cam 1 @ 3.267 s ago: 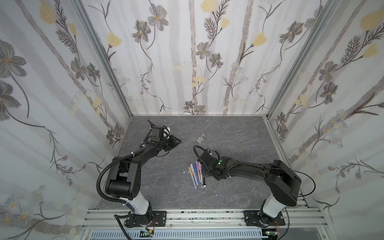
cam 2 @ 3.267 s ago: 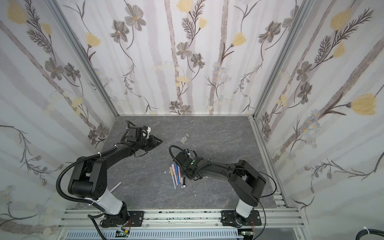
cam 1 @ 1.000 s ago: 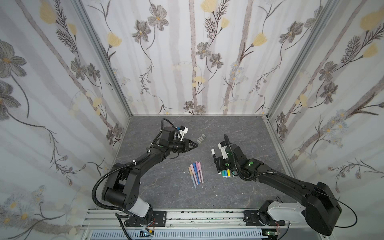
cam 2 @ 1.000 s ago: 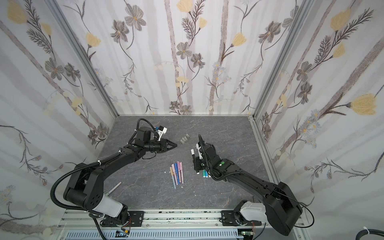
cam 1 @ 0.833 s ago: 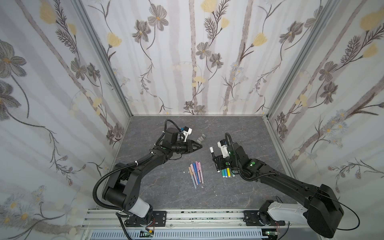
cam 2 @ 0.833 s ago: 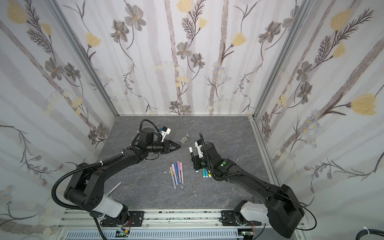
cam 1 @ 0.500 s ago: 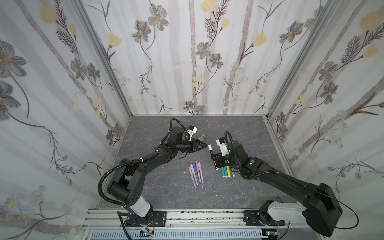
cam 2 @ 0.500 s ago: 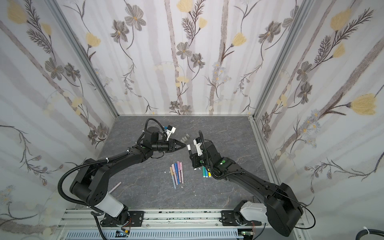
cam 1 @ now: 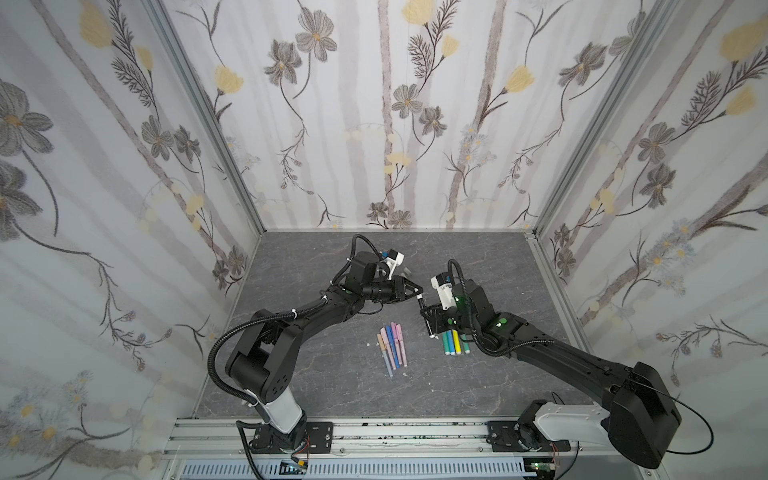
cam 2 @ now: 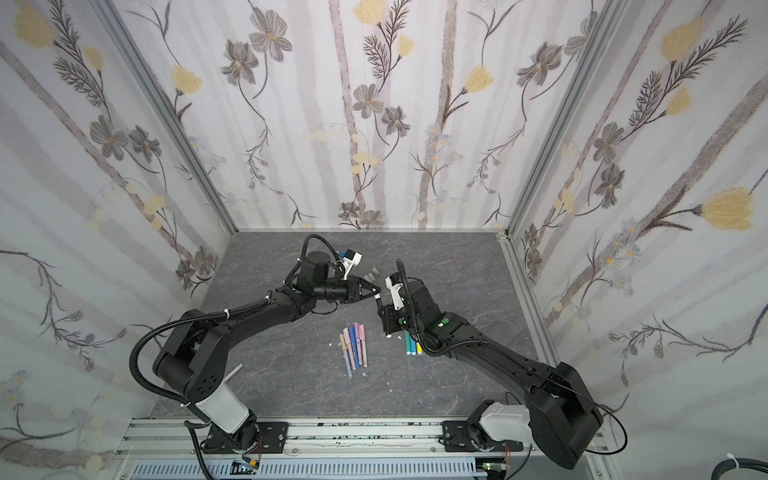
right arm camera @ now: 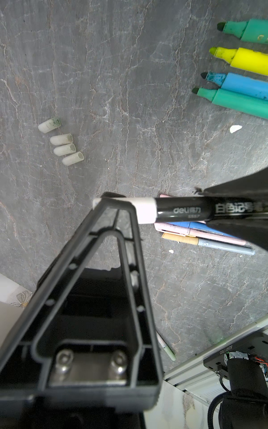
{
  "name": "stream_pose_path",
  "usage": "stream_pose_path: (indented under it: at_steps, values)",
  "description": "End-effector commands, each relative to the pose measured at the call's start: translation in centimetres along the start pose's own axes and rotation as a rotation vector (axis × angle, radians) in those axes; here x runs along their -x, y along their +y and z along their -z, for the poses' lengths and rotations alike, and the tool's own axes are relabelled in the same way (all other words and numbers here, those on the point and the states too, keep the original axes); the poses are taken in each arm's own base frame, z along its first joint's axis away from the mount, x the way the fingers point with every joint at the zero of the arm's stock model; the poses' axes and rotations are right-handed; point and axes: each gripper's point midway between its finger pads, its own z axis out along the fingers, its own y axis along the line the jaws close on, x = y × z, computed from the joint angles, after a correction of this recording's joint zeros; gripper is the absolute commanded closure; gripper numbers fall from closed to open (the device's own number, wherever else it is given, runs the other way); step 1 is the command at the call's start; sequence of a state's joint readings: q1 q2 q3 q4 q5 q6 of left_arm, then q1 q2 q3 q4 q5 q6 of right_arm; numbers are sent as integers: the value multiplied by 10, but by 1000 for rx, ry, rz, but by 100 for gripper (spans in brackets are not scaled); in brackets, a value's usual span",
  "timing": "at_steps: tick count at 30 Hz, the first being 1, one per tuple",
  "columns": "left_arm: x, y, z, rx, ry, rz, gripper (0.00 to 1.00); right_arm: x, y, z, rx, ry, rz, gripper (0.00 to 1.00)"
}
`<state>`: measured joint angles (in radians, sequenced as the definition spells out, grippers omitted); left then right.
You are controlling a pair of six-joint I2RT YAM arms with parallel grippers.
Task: Open the pen caps
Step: 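Grasp the marker's white cap with the left gripper while the right gripper holds it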
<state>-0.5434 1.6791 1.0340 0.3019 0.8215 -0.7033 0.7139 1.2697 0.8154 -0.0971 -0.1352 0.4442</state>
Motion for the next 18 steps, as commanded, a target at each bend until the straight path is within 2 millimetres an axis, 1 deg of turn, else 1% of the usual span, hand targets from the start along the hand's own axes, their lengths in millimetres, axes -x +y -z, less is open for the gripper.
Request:
stream_pose_path:
  at_steps: [1, 4, 14, 18]
  values:
    - [6, -8, -1, -24, -14, -26, 73, 8, 6, 0, 24, -25, 1, 100]
    - [4, -6, -1, -23, -10, -22, 75, 10, 7, -1, 30, -31, -5, 100]
    - [3, -7, -2, -33, -5, -26, 81, 12, 8, -4, 41, -38, -20, 100]
    - [3, -8, -3, -40, -1, -25, 89, 12, 7, -4, 40, -38, -23, 100]
